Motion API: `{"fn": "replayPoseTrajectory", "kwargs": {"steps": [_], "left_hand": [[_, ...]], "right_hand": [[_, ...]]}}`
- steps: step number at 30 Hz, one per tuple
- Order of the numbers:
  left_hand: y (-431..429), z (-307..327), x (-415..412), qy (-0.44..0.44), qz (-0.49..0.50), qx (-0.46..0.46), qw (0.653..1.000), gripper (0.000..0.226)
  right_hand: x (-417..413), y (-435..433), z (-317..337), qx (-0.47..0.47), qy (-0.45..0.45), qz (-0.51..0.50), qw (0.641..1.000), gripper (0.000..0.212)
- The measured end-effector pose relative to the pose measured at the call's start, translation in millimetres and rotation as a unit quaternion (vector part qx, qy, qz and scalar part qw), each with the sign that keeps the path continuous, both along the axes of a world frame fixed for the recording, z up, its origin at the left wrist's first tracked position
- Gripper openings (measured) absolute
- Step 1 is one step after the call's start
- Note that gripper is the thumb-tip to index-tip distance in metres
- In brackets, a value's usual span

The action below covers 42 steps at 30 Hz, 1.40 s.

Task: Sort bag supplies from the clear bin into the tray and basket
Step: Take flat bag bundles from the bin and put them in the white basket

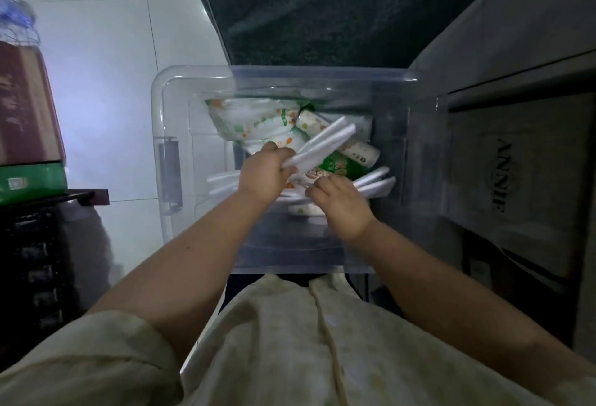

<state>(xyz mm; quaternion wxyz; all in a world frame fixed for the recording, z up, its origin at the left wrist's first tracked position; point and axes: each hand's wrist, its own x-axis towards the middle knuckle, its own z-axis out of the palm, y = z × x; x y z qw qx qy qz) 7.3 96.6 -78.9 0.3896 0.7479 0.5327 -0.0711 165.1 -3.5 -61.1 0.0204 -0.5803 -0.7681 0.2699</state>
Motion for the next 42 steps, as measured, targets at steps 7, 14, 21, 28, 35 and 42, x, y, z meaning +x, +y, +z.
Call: {"fn": "replayPoseTrajectory", "kwargs": {"steps": [7, 14, 21, 28, 35, 42], "left_hand": [[0.7, 101.5, 21.0, -0.070, -0.027, 0.032, 0.997, 0.034], [-7.1, 191.6, 25.7, -0.055, -0.122, 0.080, 0.988, 0.064], [-19.1, 221.6, 28.8, -0.033, -0.173, 0.239, 0.955, 0.049], [-18.7, 240.0, 12.1, -0.109, -0.283, 0.278, 0.912, 0.051], [-51.4, 266.5, -8.8, -0.201, -0.393, 0.294, 0.848, 0.052], [-142.9, 309.2, 19.5, -0.311, -0.488, 0.267, 0.771, 0.048]], "right_hand": [[8.6, 17.0, 80.5, 0.182, 0.036, -0.057, 0.981, 0.021], [20.7, 20.0, 150.0, 0.277, 0.046, -0.114, 0.953, 0.016], [8.5, 8.2, 196.7, 0.317, 0.034, -0.157, 0.935, 0.018], [-30.0, -36.7, 232.0, 0.388, -0.076, -0.275, 0.876, 0.018], [-103.1, -138.5, 235.5, 0.362, -0.133, -0.427, 0.818, 0.013], [-133.3, -246.3, 261.8, 0.303, -0.206, -0.559, 0.744, 0.020]]}}
